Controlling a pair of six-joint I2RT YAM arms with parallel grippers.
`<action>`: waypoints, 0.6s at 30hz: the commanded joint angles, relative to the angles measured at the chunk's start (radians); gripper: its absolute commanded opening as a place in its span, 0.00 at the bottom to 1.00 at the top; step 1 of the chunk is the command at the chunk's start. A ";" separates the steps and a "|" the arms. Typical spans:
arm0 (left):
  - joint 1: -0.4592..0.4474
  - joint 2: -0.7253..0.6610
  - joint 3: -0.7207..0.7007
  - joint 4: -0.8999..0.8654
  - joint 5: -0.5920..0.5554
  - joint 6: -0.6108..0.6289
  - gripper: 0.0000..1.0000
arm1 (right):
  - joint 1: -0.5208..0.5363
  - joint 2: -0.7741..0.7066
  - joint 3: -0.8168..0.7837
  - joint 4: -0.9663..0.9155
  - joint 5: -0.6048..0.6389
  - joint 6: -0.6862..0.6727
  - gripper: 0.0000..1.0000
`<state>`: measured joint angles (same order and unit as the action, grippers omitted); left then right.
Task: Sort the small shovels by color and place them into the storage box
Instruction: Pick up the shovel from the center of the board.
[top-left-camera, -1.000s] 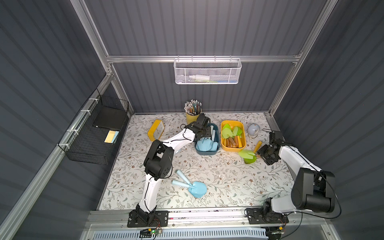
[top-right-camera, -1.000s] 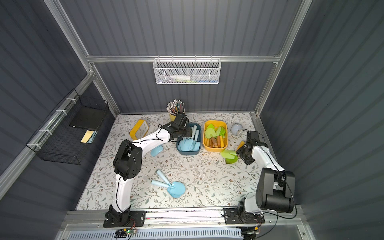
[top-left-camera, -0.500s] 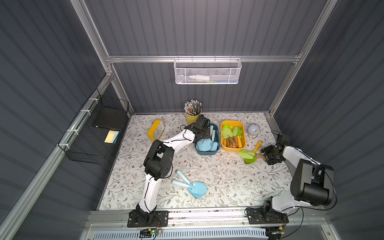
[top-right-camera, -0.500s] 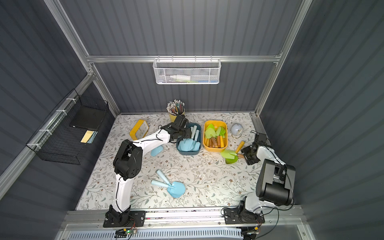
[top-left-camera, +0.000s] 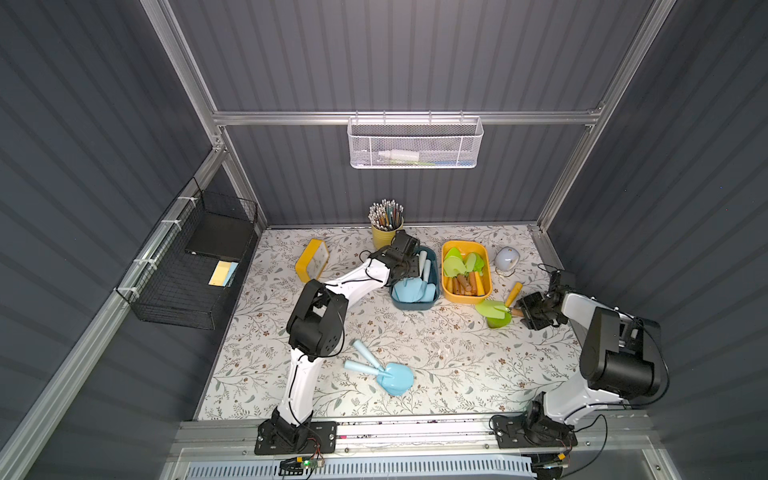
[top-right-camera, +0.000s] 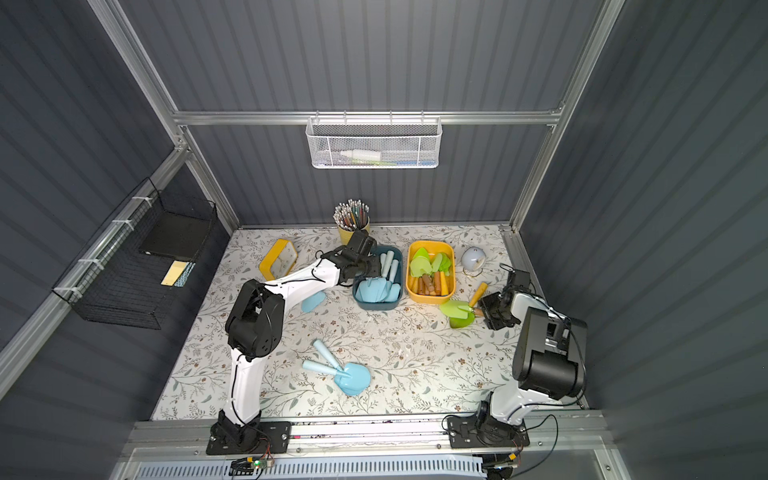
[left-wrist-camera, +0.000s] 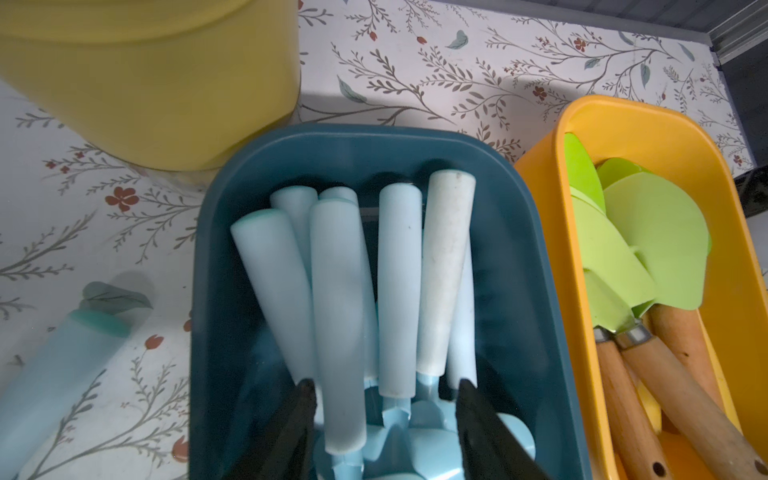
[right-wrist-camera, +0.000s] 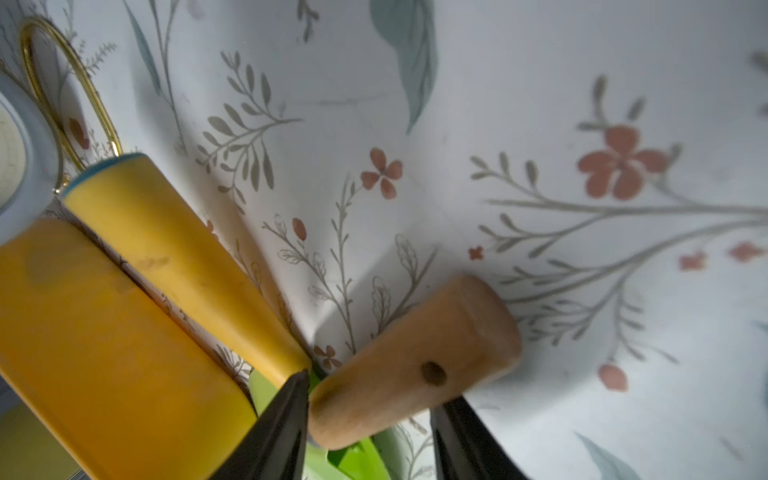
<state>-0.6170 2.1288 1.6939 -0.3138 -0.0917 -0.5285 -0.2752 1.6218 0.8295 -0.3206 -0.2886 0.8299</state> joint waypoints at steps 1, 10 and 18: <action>0.003 -0.053 -0.016 -0.019 -0.013 -0.013 0.56 | 0.001 -0.002 -0.080 -0.089 0.043 -0.008 0.51; 0.003 -0.031 -0.015 -0.011 0.007 -0.013 0.56 | 0.016 -0.193 -0.038 -0.203 0.089 -0.063 0.52; 0.003 -0.039 -0.018 -0.010 0.001 -0.013 0.56 | 0.016 -0.075 0.172 -0.226 0.128 -0.114 0.51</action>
<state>-0.6170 2.1288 1.6917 -0.3130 -0.0902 -0.5323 -0.2626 1.4982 0.9661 -0.5213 -0.1886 0.7471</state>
